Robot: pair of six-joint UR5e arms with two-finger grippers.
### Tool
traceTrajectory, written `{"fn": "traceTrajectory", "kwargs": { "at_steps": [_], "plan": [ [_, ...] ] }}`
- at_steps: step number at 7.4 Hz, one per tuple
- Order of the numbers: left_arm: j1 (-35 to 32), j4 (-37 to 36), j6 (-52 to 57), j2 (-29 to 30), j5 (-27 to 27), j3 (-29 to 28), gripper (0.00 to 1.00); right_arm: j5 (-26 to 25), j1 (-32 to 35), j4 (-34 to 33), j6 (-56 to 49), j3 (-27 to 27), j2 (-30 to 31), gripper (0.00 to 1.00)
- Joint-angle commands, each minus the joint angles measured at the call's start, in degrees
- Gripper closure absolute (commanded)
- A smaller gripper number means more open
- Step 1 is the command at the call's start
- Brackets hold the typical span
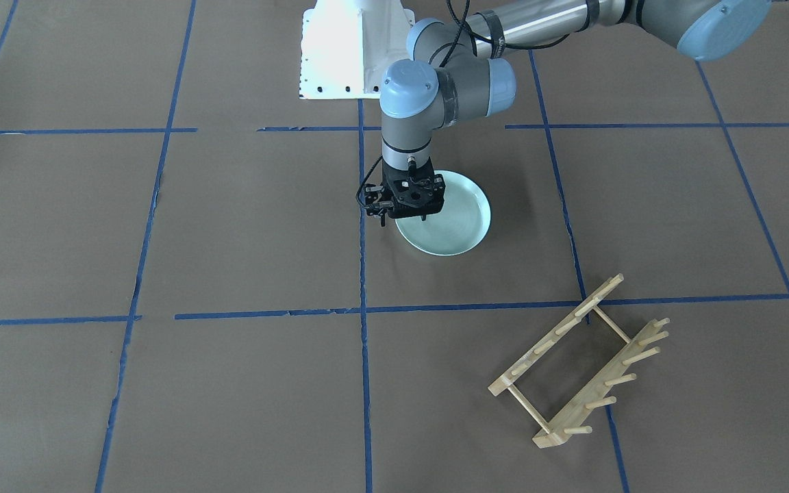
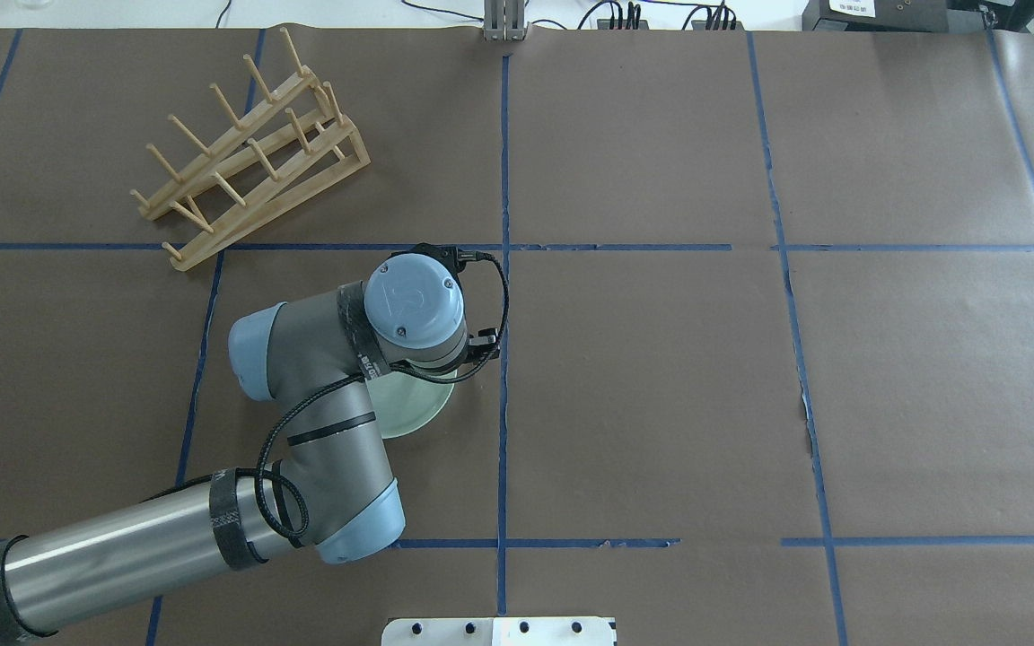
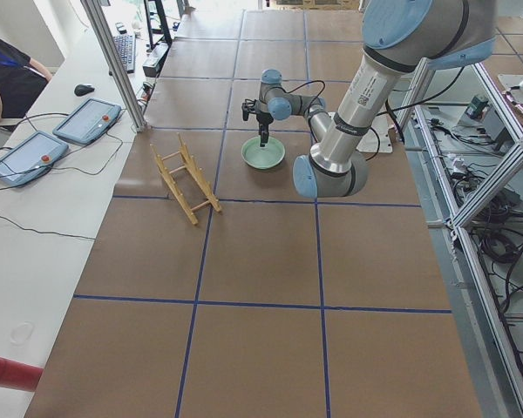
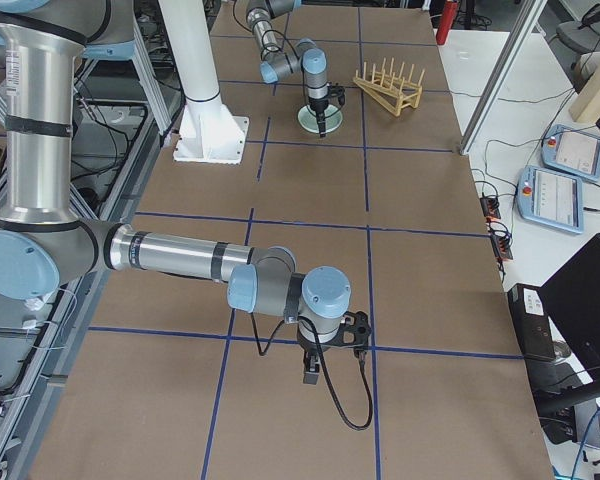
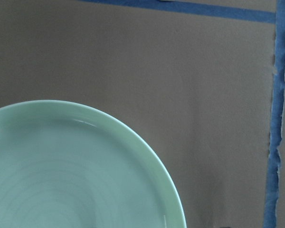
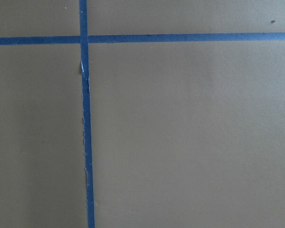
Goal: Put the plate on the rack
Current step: 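Grasp the rim of the pale green plate with the left gripper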
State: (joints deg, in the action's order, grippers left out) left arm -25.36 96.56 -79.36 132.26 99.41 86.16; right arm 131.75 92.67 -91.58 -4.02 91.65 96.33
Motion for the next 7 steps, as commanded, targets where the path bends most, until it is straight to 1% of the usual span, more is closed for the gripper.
{"fn": "traceTrajectory", "kwargs": {
  "at_steps": [1,2,3,4,5,6,7],
  "plan": [
    [0.0,0.0,0.0,0.0,0.0,0.1,0.44,0.0,0.1,0.0,0.0,0.0,0.0,0.0],
    [0.0,-0.1,0.0,0.0,0.0,0.3,0.66,0.0,0.0,0.0,0.0,0.0,0.0,0.0],
    [0.0,-0.1,0.0,0.0,0.0,0.4,0.91,0.0,0.0,0.0,0.0,0.0,0.0,0.0],
    [0.0,-0.2,0.1,0.0,0.2,0.6,1.0,0.0,0.1,0.0,0.0,0.0,0.0,0.0],
    [0.0,-0.6,0.2,-0.1,0.3,1.5,1.0,0.0,0.1,0.0,0.1,0.0,0.0,0.0],
    [-0.3,-2.6,0.2,-0.2,0.5,4.1,1.0,0.0,0.0,0.0,0.0,0.0,0.0,0.0],
    [-1.3,-8.9,0.3,0.0,0.5,9.5,1.0,0.0,0.0,0.0,0.0,0.0,0.0,0.0]
  ]
}}
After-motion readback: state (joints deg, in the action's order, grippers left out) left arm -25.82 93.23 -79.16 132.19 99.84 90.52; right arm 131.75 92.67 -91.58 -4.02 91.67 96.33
